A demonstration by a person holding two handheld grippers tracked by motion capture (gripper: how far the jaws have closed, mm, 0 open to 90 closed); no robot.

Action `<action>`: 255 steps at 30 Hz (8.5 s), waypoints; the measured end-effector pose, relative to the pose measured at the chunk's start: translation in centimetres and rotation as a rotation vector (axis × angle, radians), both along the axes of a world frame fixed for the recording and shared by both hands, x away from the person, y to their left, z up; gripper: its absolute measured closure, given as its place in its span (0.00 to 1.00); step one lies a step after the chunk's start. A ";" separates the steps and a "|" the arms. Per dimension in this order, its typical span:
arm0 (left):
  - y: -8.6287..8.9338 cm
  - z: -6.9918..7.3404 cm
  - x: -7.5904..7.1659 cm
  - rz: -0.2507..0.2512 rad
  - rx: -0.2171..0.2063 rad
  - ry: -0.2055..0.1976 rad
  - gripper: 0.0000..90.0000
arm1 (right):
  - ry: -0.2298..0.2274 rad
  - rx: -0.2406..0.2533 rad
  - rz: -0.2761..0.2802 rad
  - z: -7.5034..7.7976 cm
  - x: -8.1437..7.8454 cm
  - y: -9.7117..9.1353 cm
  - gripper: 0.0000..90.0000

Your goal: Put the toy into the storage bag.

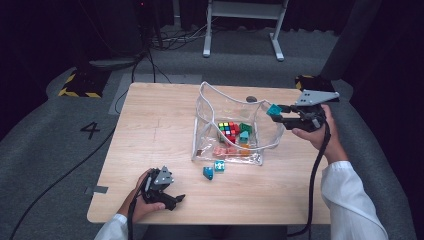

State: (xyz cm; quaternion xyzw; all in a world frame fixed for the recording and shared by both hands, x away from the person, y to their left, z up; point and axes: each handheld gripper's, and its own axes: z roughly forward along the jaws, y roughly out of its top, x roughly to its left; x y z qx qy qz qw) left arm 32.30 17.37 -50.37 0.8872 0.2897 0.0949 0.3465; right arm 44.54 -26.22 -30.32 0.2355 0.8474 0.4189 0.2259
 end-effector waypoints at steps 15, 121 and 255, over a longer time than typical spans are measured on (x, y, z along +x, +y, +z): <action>0.0 0.0 0.0 -0.002 0.005 -0.001 0.08 | 0.049 -0.152 0.114 -1.0 2.7 6.4 0.66; 0.0 0.0 0.0 0.002 0.001 -0.003 0.08 | 0.102 -0.015 0.026 -12.6 -11.1 0.6 0.35; 0.0 0.0 -0.1 0.012 0.001 0.004 0.08 | 0.084 0.073 -0.163 -11.0 -7.3 -6.2 0.53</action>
